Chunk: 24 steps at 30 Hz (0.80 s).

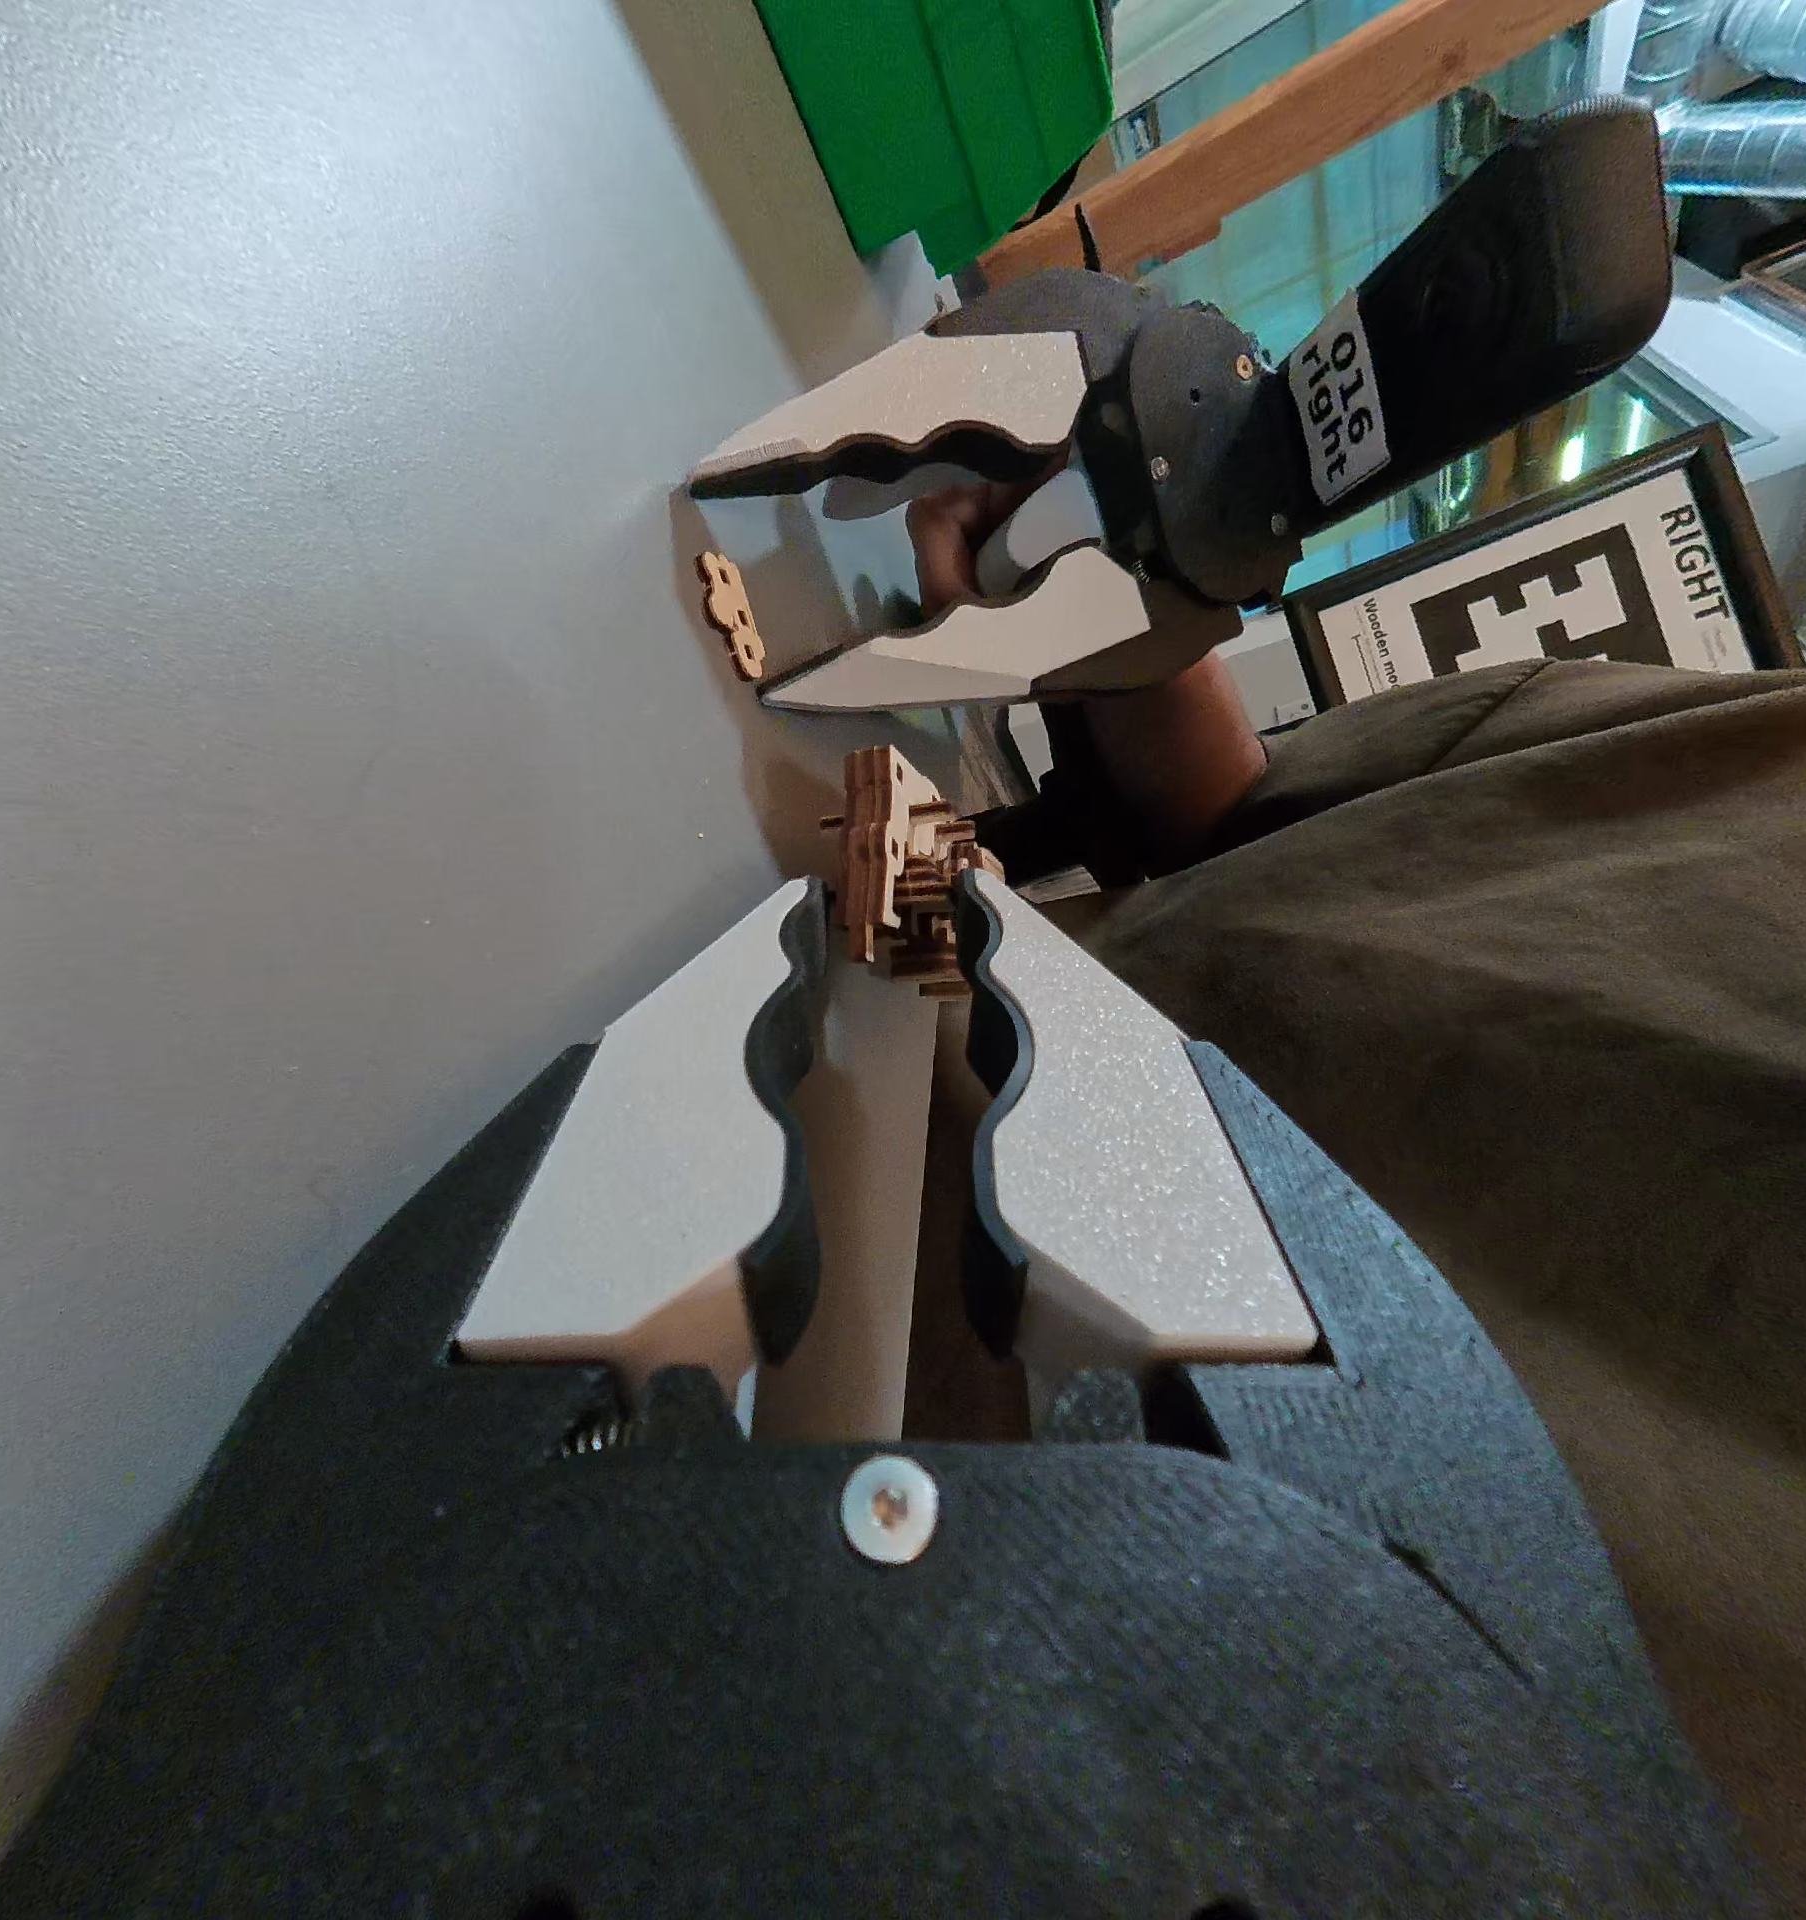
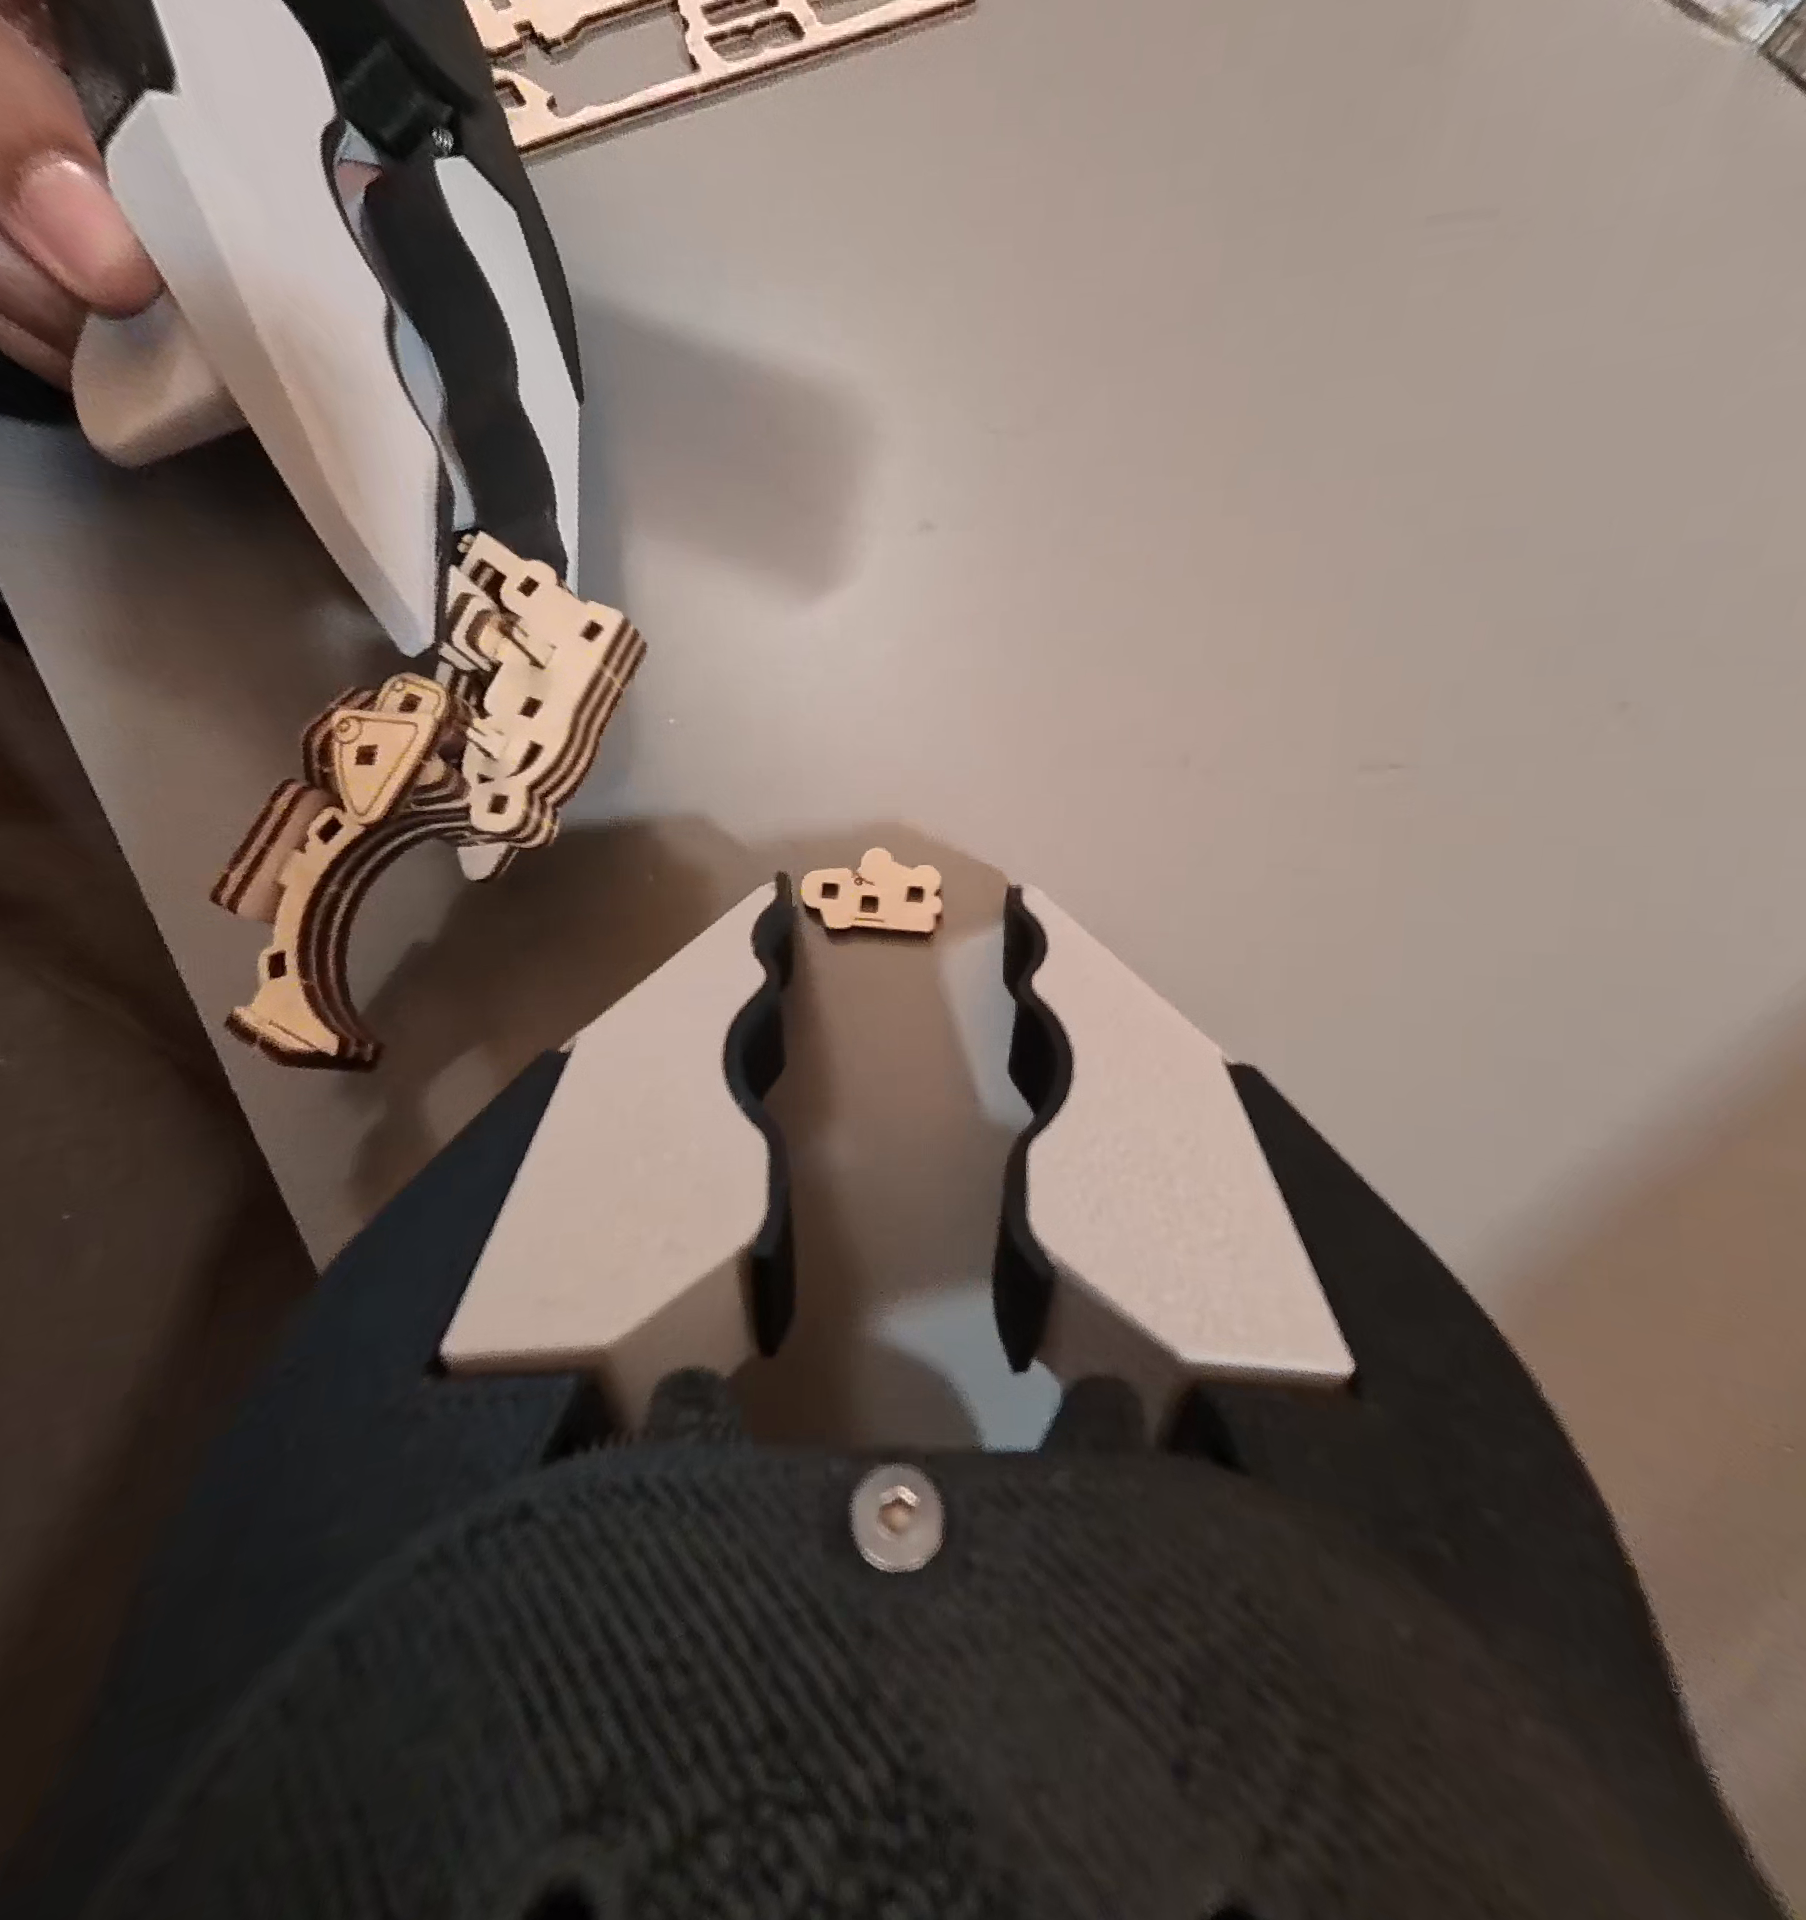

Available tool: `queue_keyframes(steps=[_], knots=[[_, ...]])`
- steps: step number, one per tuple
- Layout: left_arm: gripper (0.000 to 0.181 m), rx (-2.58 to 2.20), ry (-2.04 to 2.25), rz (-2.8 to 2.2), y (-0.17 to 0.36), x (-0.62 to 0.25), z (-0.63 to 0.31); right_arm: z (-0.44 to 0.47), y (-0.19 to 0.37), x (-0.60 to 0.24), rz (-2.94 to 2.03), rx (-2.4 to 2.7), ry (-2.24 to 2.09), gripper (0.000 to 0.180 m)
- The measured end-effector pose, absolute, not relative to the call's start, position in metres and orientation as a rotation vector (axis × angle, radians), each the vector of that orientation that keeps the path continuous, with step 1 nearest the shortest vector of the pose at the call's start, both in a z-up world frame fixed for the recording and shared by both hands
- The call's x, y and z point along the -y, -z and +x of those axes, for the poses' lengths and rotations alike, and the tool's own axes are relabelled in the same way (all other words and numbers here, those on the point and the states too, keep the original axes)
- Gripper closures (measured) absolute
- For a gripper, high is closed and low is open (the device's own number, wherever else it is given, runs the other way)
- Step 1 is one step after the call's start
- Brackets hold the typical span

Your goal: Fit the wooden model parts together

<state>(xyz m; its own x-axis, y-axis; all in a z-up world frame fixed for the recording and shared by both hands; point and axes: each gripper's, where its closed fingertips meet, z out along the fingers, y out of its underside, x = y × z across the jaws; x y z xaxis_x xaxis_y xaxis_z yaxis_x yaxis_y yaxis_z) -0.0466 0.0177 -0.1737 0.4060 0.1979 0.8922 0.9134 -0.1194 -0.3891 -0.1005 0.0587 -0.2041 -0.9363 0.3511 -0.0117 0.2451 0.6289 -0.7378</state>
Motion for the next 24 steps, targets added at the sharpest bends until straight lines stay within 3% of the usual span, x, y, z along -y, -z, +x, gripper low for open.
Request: queue_keyframes(steps=[5,9,16,24], knots=[[0.159,1.01,0.836,-1.591,0.174,-0.018,-0.047,-0.096,0.205,-0.055,-0.468,2.721,-1.186,0.141],[0.158,1.009,0.836,-1.592,0.174,-0.018,-0.047,-0.095,0.204,-0.054,-0.485,2.715,-1.198,0.154],[0.158,1.008,0.834,-1.594,0.174,-0.018,-0.047,-0.098,0.191,-0.052,-0.389,2.671,-1.231,0.154],[0.159,1.013,0.858,-1.586,0.174,-0.018,-0.046,-0.048,0.135,-0.035,0.462,2.667,-1.467,0.155]])
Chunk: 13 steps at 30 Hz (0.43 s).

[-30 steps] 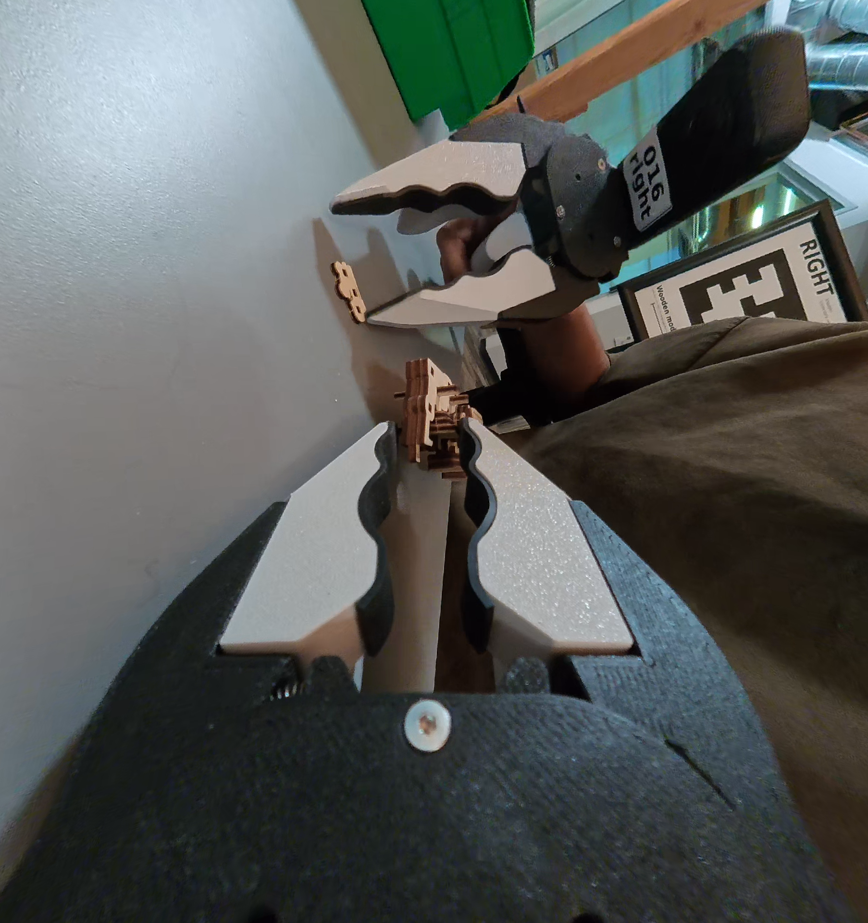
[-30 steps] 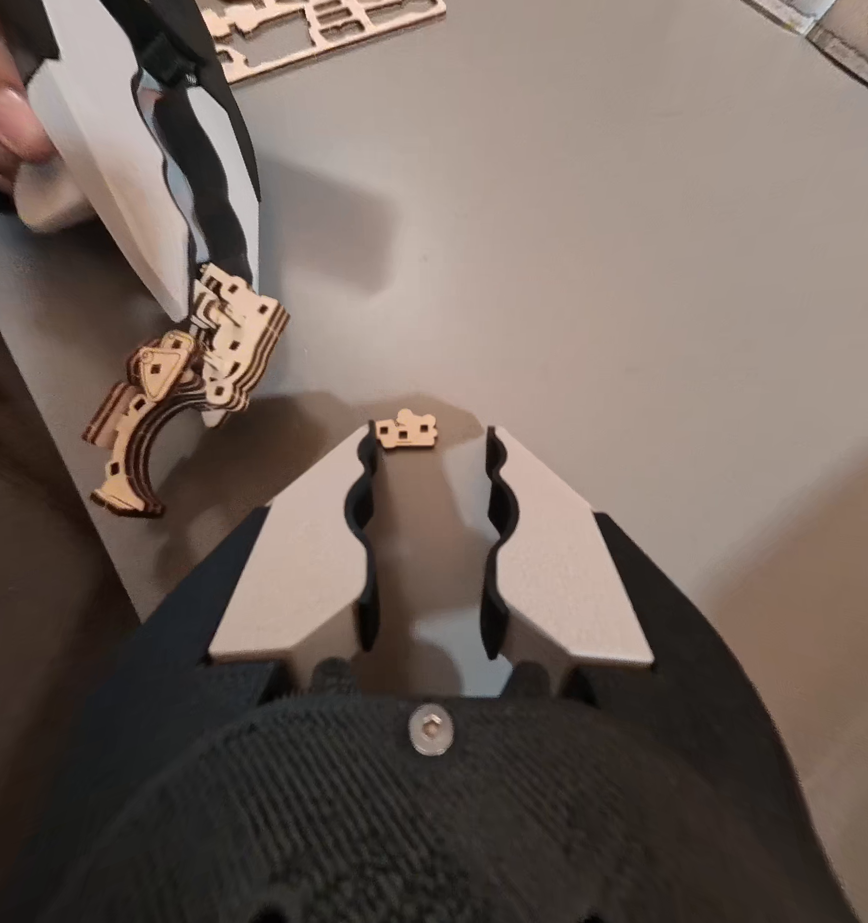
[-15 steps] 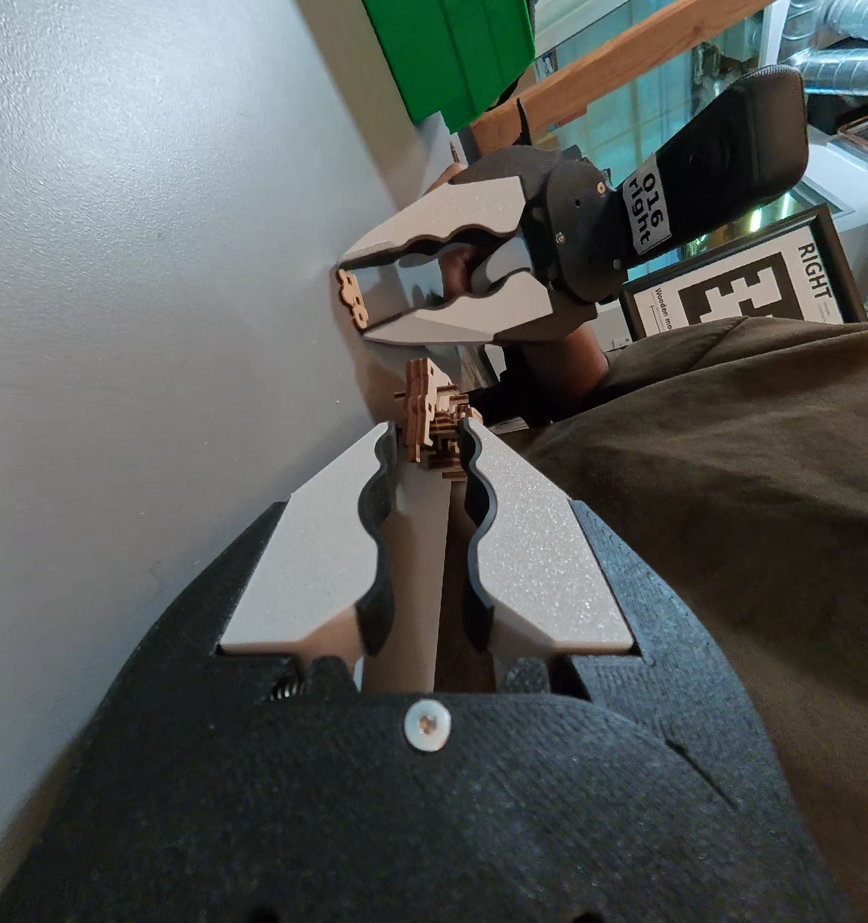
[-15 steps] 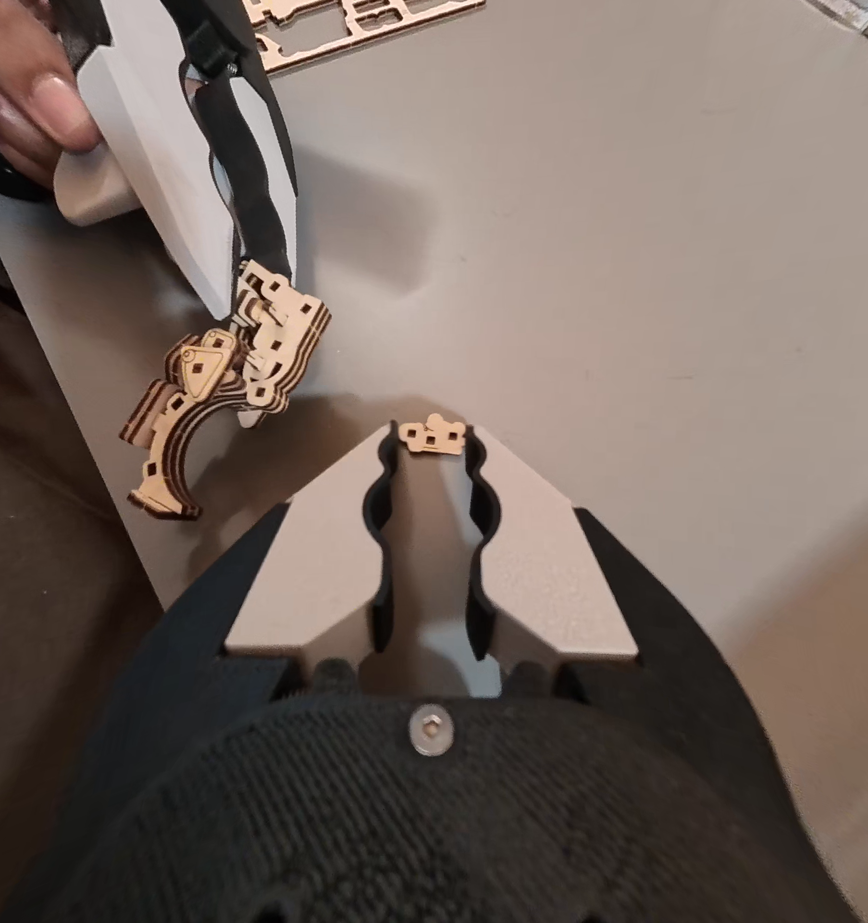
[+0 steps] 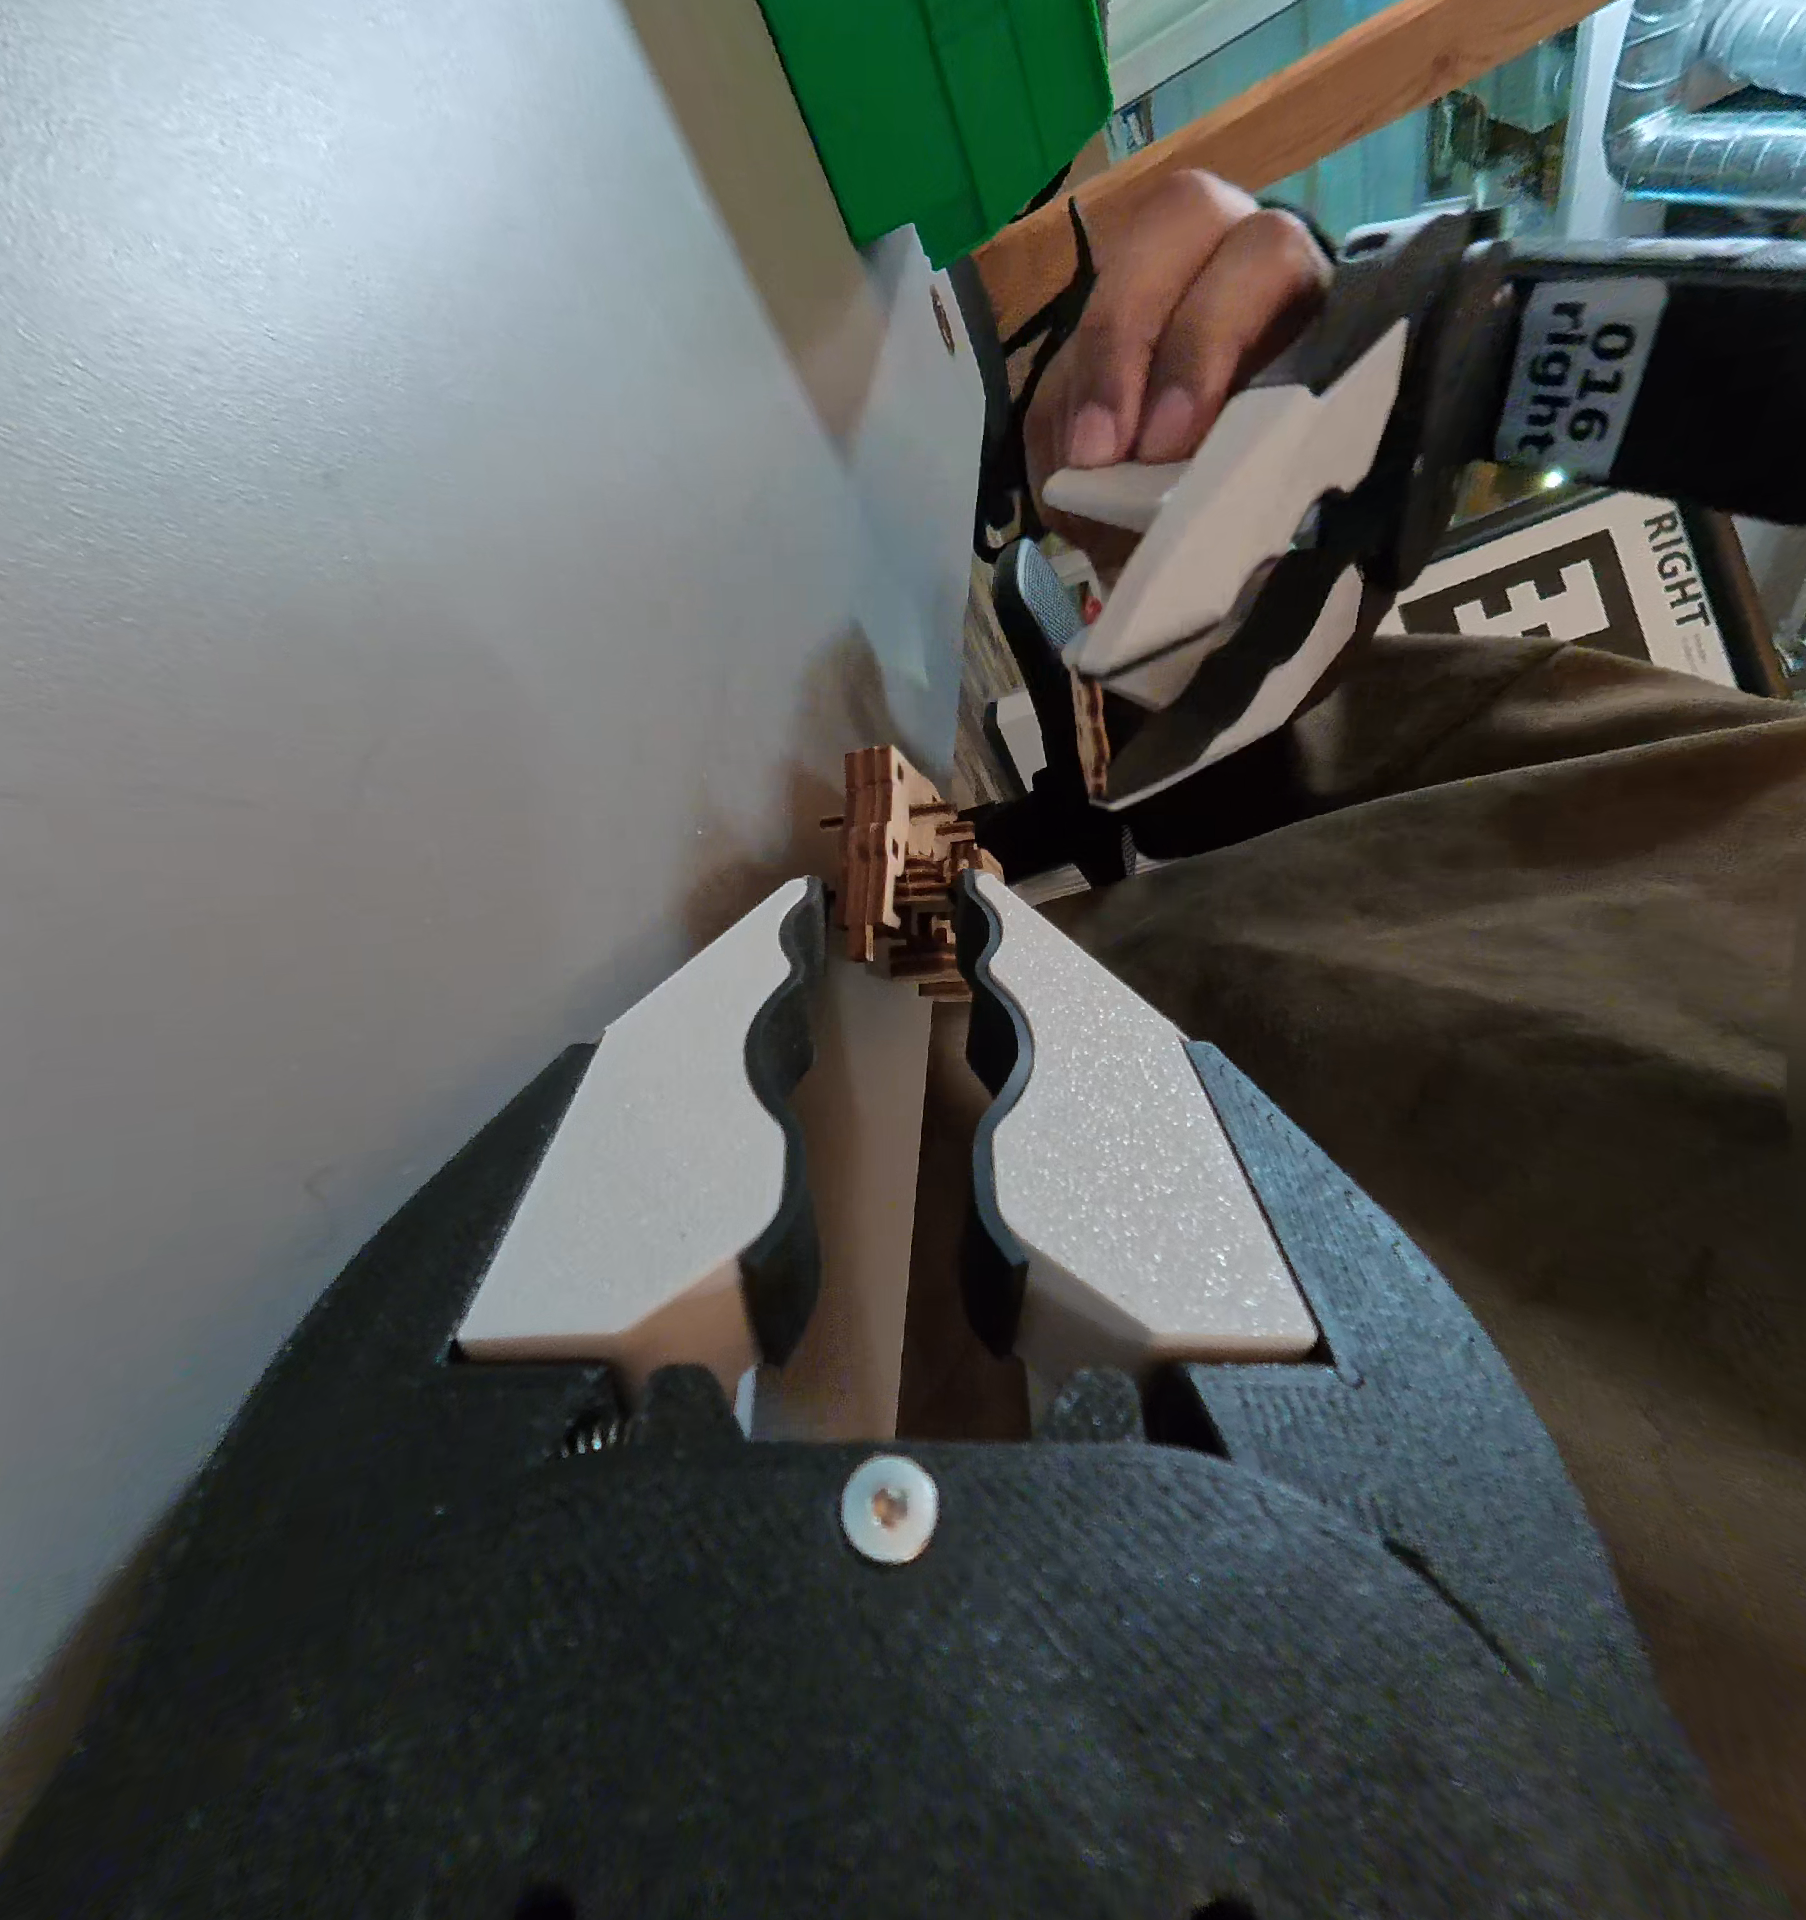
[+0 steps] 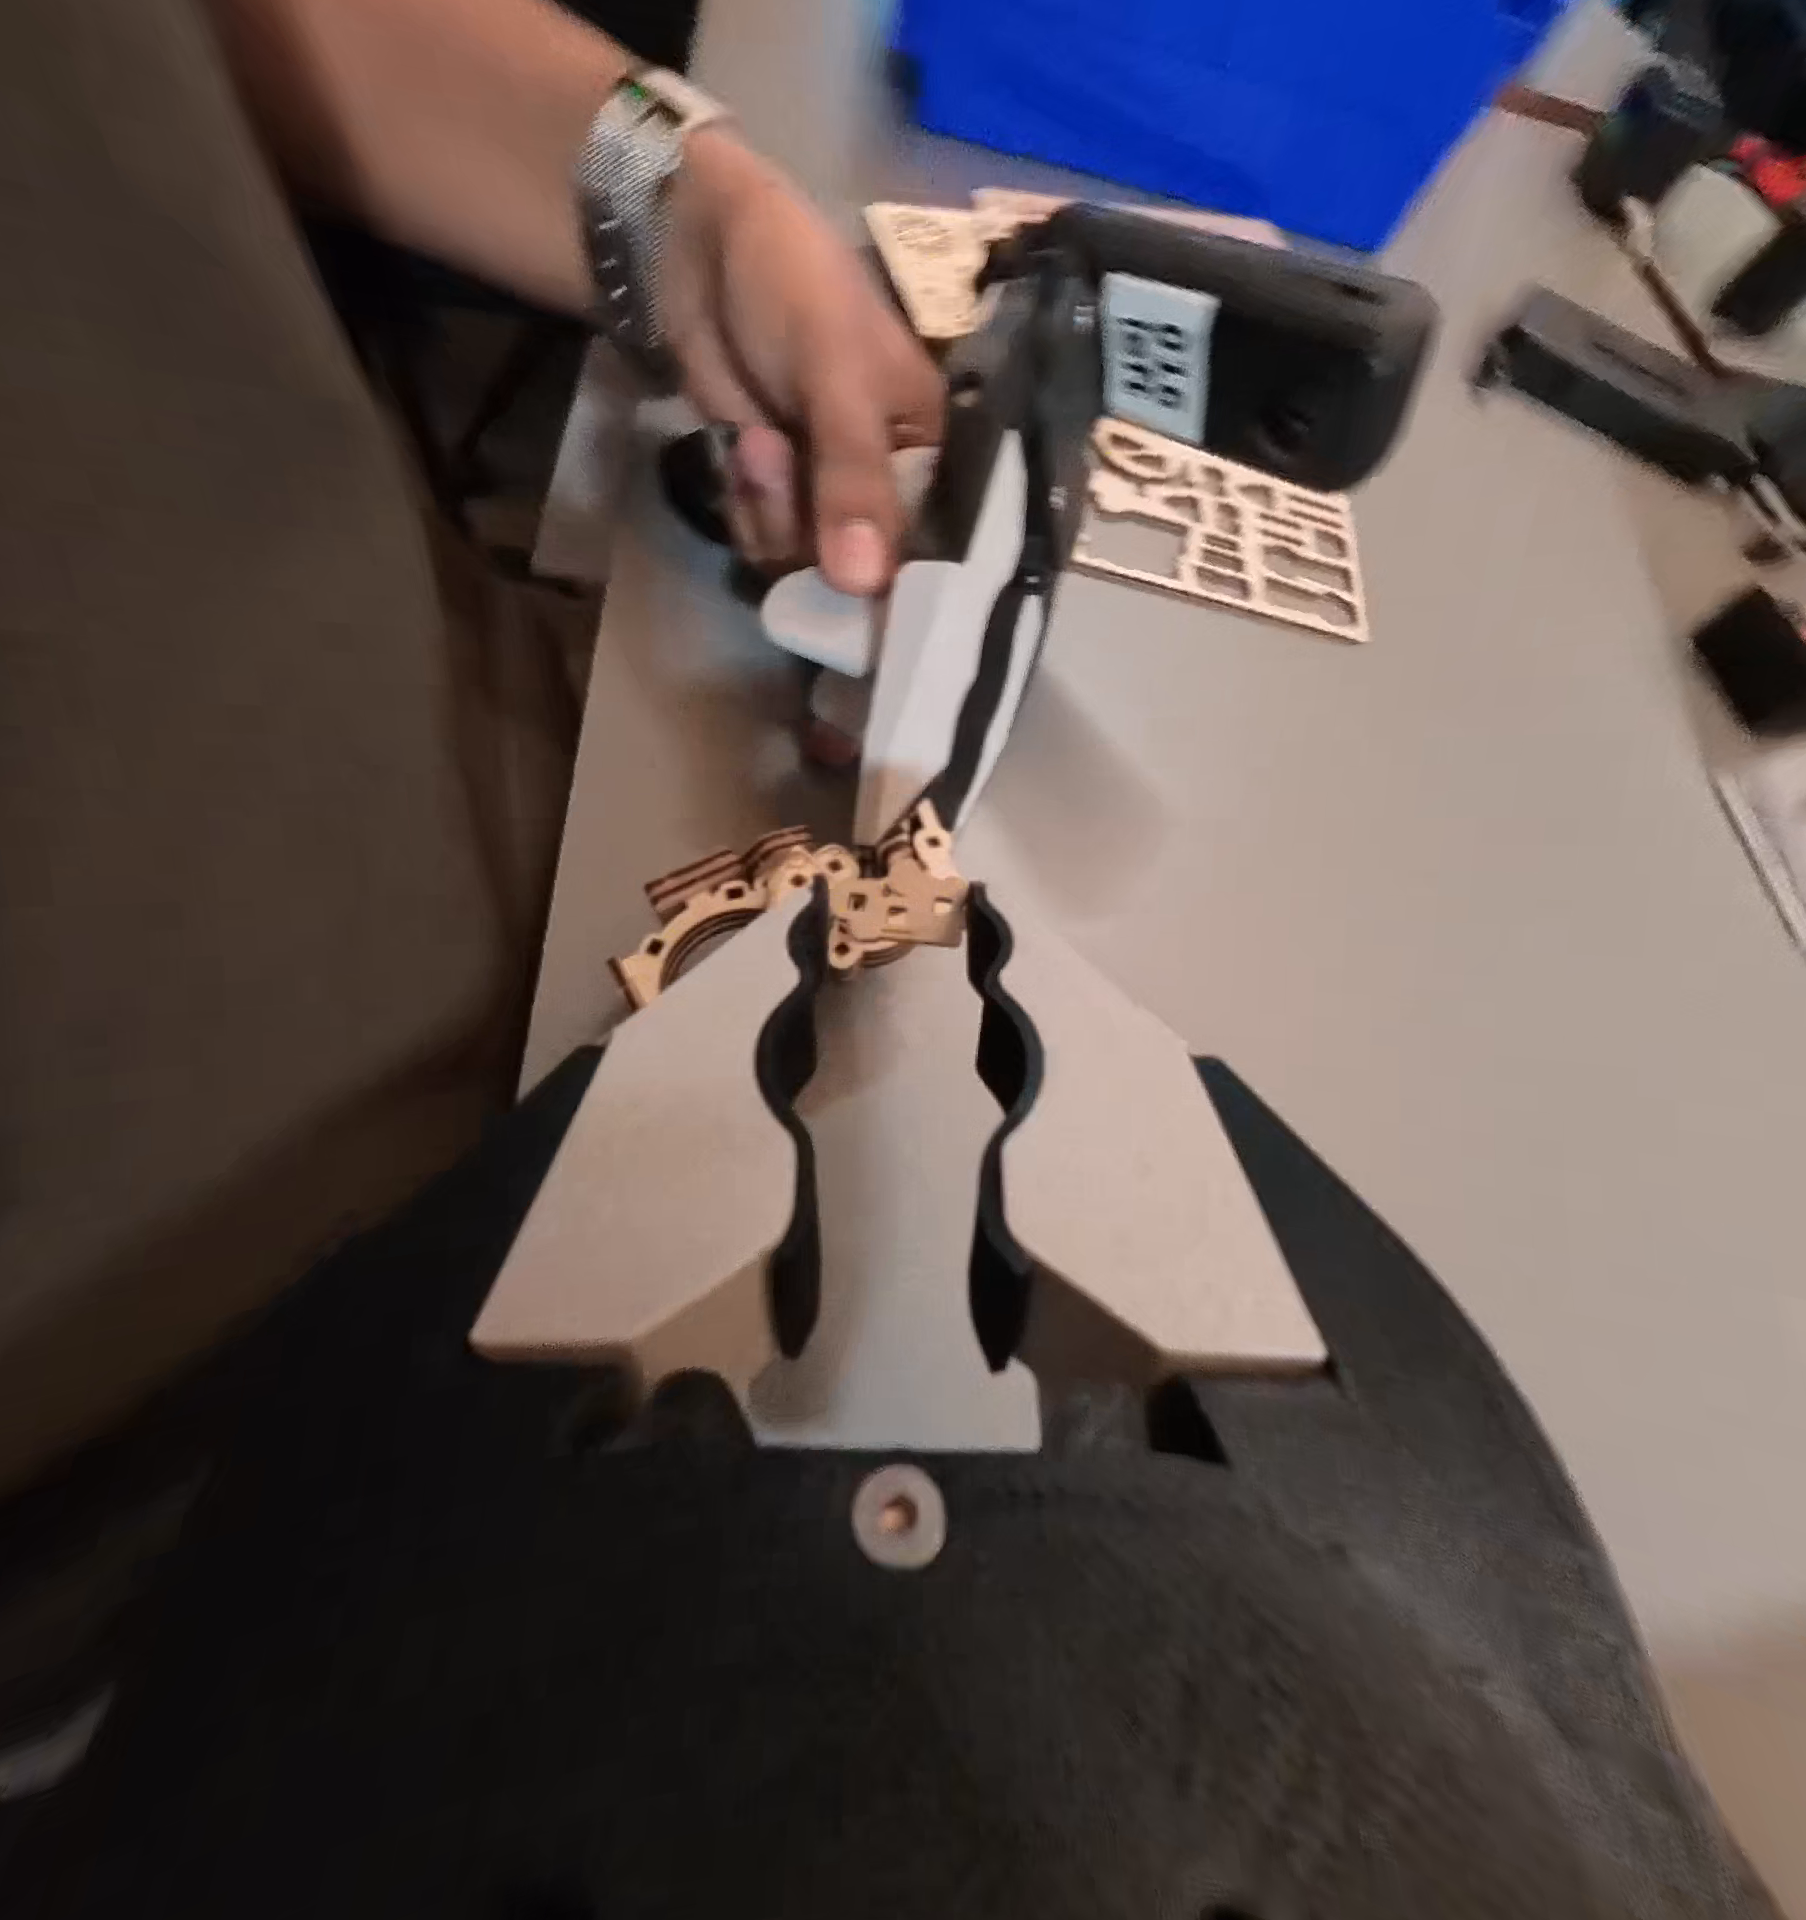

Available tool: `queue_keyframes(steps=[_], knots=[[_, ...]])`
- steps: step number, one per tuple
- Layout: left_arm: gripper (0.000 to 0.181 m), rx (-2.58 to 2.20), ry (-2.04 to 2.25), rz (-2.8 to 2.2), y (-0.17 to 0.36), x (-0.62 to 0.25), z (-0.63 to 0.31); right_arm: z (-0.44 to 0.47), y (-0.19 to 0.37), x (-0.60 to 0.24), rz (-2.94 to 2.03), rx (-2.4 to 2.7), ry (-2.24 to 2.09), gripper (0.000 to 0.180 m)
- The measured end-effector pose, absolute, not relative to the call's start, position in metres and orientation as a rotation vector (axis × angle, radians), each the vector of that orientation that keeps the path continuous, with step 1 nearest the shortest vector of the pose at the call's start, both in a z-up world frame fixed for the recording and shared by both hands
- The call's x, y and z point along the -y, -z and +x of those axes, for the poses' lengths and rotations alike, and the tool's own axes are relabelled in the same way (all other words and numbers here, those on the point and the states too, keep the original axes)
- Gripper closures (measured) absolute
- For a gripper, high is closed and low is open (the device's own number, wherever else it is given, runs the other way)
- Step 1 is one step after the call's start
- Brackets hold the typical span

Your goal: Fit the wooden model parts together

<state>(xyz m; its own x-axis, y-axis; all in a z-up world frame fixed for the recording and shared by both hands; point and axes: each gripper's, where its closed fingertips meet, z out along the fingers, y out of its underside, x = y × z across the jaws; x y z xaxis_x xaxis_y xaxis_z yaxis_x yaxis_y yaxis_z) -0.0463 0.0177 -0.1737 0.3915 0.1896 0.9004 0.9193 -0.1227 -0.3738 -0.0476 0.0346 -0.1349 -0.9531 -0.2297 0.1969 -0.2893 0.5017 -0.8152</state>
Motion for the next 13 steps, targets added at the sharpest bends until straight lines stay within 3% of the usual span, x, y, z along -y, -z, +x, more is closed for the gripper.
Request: queue_keyframes(steps=[13], knots=[[0.158,1.015,0.857,-1.581,0.174,-0.018,-0.047,-0.044,0.159,-0.019,1.208,2.796,-1.125,0.154]])
